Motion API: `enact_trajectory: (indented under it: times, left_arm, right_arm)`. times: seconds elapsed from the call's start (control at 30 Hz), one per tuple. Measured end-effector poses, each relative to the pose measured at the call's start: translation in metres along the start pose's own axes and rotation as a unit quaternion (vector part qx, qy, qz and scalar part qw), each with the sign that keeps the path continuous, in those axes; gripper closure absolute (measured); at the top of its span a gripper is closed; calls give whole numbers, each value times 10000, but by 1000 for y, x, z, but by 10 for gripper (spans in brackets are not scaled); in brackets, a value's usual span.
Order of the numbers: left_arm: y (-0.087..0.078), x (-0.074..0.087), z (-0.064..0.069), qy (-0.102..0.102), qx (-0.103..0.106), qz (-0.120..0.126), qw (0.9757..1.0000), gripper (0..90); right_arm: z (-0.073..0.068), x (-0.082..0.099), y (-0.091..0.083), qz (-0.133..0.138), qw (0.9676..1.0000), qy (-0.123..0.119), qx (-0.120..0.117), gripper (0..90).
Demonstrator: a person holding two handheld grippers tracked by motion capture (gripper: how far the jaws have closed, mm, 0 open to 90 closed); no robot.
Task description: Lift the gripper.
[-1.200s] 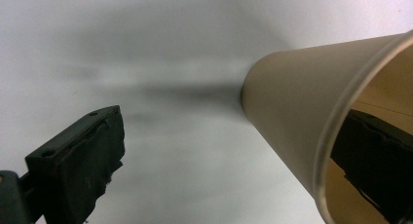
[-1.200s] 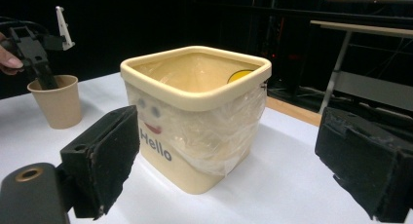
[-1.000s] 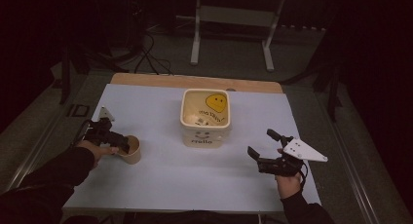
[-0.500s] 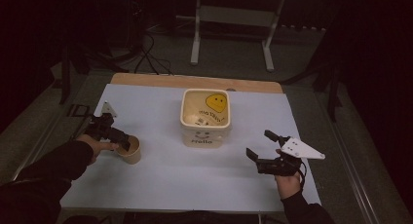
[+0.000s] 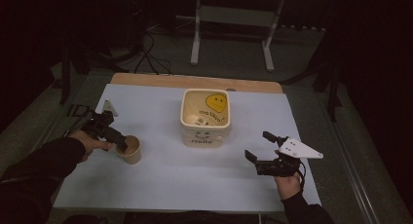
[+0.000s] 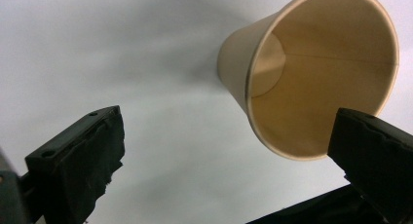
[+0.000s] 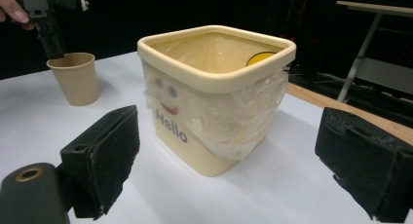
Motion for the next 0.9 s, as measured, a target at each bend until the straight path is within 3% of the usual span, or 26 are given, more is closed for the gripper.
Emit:
enact_trajectory:
  times: [0.13,0.17,0.2,0.3,0.5,0.6,0.7,0.77,0.8,0.87,0.9]
  left_arm:
    - [-8,-1,1,187,-27,42,9998,14]
    - [-12,-2,2,360,-4,61,9993,21]
    - [-12,-2,2,360,-4,61,9993,21]
    - [-17,0,5,664,-99,66,9977,21]
    - [-29,-2,10,936,-118,169,9954,21]
    - [-39,-3,16,1228,-26,234,9922,21]
    - [-43,-3,19,1380,38,266,9901,21]
    - [-48,-3,22,1646,74,301,9859,21]
    - [-48,-3,22,1646,74,301,9859,21]
    - [-50,-3,28,1921,228,373,9804,21]
    - [-50,-3,28,1921,228,373,9804,21]
  right_arm:
    - [-1,1,1,-38,10000,15,-50,90]
    - [-1,1,1,-50,9999,6,-89,89]
    - [-1,1,1,-50,9999,6,-89,89]
    - [-2,1,1,-54,9999,-35,-82,90]
    - [-4,1,2,-71,9999,-47,-136,89]
    - [-5,1,3,-79,9998,-68,-179,89]
    - [-5,1,2,-92,9997,-59,-205,89]
    - [-5,1,2,-86,9997,-59,-226,89]
    - [-5,1,2,-85,9997,-53,-232,89]
    - [-5,1,2,-83,9996,-61,-253,89]
    - [-5,1,2,-83,9996,-61,-253,89]
Point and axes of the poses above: each handheld gripper's, and its own axes: y roughly forward along the jaws, x roughly out of its underside, z roughly to its right, the point moved 5 cm from there along y, roughly forward along the jaws, and after that the axes turned 3 degrees about -x, right-handed, at the moved point
